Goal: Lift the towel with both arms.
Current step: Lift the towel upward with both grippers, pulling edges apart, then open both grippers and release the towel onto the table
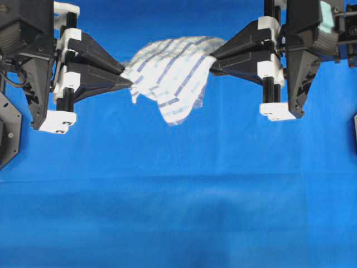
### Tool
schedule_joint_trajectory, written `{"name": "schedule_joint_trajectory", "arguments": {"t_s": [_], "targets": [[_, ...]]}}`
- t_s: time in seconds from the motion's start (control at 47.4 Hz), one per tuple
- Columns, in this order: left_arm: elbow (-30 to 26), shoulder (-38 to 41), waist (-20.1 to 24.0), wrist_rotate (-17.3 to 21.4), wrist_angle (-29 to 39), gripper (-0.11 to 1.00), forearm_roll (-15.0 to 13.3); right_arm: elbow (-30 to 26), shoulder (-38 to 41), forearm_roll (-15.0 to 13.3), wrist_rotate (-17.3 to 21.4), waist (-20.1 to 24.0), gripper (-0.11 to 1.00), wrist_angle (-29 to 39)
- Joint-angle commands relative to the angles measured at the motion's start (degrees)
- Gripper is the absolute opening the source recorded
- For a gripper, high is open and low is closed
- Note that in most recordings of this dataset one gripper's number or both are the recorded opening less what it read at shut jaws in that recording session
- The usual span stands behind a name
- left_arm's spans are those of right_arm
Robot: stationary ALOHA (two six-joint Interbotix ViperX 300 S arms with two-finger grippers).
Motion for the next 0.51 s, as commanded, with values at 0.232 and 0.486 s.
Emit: {"name": "schedule_joint_trajectory", "arguments": {"t_s": [0.232, 0.486], "targets": [[-1.3, -0.6, 0.1, 0.5, -0.4, 0.06, 0.2, -1.4, -0.9, -0.2, -2.2, 0.3, 0.07, -0.3], [-1.2, -0.6, 0.1, 0.8, -0.6, 0.36, 0.2, -1.3, -0.9, -0.1, -3.4, 1.5, 0.1, 0.0]]}}
